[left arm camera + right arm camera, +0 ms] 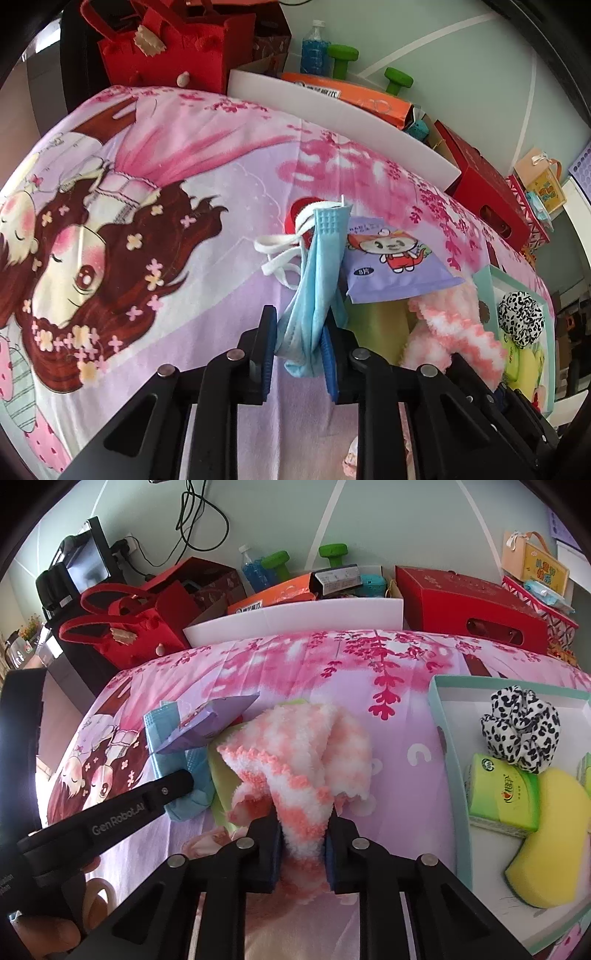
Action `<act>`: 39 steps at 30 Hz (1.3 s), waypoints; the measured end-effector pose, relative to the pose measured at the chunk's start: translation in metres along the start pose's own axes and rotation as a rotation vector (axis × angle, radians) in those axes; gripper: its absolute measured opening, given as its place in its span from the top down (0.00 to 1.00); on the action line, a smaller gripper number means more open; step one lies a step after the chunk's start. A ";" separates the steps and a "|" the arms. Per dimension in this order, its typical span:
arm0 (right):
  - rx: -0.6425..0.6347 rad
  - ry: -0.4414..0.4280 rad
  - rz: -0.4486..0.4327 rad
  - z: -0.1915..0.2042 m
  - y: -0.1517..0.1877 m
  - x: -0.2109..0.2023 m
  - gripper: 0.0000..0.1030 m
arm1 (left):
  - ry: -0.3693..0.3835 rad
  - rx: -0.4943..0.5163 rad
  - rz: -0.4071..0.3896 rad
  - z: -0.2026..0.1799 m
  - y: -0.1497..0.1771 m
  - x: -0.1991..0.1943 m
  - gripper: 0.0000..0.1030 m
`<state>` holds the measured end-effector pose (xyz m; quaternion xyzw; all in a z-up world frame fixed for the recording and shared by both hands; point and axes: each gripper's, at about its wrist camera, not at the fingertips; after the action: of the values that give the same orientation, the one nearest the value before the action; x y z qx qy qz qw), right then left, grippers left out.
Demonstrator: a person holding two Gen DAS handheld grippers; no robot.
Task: Organize soft objects
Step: 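Grasp the blue face mask with the left tool while the right tool grasps the pink-white towel, then lift the mask and towel and carry both over the tray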
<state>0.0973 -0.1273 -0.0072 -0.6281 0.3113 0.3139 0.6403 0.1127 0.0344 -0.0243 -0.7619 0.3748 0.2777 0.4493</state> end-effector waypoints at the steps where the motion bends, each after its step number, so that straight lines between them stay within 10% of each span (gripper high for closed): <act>1: 0.000 -0.001 -0.004 0.000 0.000 -0.001 0.83 | -0.003 0.000 -0.007 0.000 -0.001 -0.003 0.78; 22: 0.032 0.025 -0.186 -0.016 -0.013 -0.066 0.83 | 0.003 0.045 -0.239 -0.016 -0.017 -0.095 0.78; 39: 0.085 0.084 -0.195 -0.045 -0.014 -0.075 0.83 | 0.042 0.113 -0.245 -0.052 -0.012 -0.099 0.78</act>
<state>0.0626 -0.1728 0.0600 -0.6404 0.2884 0.2099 0.6802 0.0708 0.0241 0.0797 -0.7810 0.3032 0.1833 0.5142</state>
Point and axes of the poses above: each gripper's, at about its wrist camera, not at the fingertips, and x roughly the way its jaws point, z to its left, y to its underside, and after that the axes turned 11 degrees about y, right-handed
